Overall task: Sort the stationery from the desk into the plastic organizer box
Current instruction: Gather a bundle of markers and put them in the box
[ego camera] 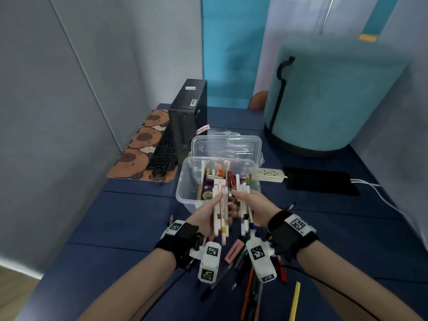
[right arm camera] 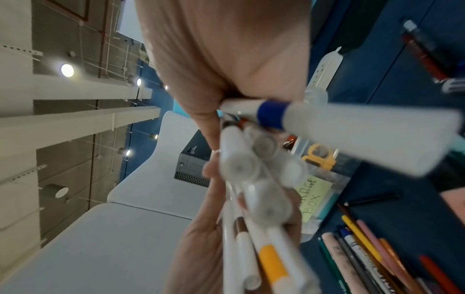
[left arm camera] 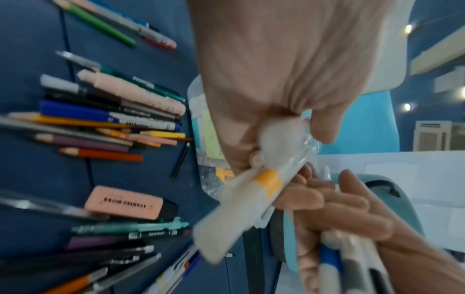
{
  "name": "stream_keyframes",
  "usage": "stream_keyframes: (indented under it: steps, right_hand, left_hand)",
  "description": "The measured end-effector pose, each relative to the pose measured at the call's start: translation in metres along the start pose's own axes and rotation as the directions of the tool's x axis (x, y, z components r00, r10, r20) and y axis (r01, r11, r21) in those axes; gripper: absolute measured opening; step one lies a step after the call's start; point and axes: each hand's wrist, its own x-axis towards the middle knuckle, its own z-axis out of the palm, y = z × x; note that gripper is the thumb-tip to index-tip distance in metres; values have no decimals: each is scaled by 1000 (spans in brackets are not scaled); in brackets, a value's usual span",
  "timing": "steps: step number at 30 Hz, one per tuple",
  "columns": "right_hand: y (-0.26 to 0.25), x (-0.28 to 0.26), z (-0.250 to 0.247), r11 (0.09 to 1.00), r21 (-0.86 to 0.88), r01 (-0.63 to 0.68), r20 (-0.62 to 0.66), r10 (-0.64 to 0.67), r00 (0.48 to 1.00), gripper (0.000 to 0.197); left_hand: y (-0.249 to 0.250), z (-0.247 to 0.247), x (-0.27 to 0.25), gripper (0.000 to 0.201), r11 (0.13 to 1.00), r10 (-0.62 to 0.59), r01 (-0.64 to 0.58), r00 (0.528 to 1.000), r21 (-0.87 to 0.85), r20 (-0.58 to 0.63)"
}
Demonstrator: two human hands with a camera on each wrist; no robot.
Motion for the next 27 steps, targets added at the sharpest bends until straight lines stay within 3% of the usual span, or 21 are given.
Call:
stream_keyframes:
  steps: [4, 11, 16, 20, 23, 25, 27]
  right_hand:
    - [-2, 12, 26, 996, -62, 63, -16, -64, 998, 14]
    - [7, 60, 74, 968, -186, 166, -189, -201, 961, 21]
    - [3, 93, 101, 961, -211, 178, -227, -225, 948, 32]
    - [-3, 115, 113, 929, -353, 110, -304, -225, 926, 62]
    - [-8, 127, 118, 874, -480, 69, -322, -249, 914, 65]
    - [-11, 136, 116, 857, -509, 83, -296, -265, 918, 65]
    - [-20, 142, 115, 835, -545, 81, -288, -277, 916, 60]
  left_hand:
    - [10, -9, -3, 46, 989, 41, -39, 999, 140, -12]
    - [30, -26, 6, 60, 947, 208, -170, 971, 271, -117]
    - [54, -37, 9, 52, 903, 291, -240, 952, 356, -97]
    - [67, -54, 21, 54, 880, 346, -283, 932, 382, -107]
    - [76, -61, 29, 52, 868, 371, -306, 923, 390, -101]
    - [82, -63, 35, 36, 860, 389, -321, 915, 397, -103]
    - [92, -66, 40, 40, 854, 399, -330, 911, 402, -100]
